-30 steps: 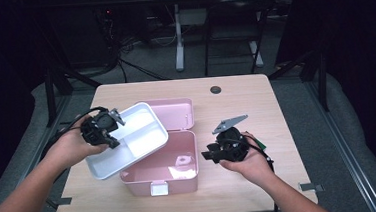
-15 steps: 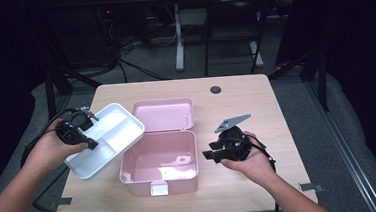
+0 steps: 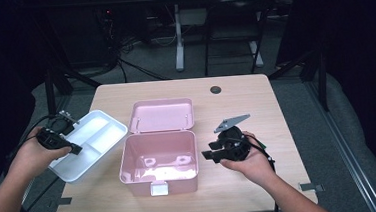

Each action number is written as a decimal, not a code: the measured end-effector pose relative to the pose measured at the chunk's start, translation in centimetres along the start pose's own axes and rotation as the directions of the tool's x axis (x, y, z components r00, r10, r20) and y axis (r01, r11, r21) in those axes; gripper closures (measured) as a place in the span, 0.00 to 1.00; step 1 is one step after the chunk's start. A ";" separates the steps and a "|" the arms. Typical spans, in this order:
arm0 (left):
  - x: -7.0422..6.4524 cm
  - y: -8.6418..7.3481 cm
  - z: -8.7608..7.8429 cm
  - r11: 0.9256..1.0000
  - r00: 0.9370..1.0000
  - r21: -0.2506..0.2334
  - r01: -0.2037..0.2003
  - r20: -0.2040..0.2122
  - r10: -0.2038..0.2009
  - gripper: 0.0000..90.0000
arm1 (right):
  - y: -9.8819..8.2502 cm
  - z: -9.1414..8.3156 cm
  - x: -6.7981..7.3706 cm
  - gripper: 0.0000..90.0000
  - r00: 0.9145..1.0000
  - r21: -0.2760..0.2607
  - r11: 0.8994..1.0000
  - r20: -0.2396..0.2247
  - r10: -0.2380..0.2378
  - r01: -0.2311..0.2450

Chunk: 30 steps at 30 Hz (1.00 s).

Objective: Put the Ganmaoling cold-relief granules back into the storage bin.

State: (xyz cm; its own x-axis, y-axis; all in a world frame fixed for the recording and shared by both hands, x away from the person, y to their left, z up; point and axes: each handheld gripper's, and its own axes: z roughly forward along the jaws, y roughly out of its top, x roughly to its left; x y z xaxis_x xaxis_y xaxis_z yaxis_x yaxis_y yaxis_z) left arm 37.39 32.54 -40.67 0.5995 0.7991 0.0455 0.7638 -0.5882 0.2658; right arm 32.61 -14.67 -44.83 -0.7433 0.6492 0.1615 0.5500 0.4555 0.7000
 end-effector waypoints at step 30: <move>0.4 -0.6 12.4 0.994 0.994 0.020 0.105 0.029 -0.106 0.99 | -0.2 -0.3 -0.9 0.56 0.998 0.008 1.000 0.065 -0.026 0.026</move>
State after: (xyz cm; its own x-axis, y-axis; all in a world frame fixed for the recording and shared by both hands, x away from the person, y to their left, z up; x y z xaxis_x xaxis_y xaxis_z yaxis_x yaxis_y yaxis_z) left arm 40.14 31.64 -52.74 0.5220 0.8529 -0.0103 0.8273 -0.5033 0.2496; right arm 33.08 -15.51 -44.95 -0.7309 0.6756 0.0972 0.5339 0.4771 0.6980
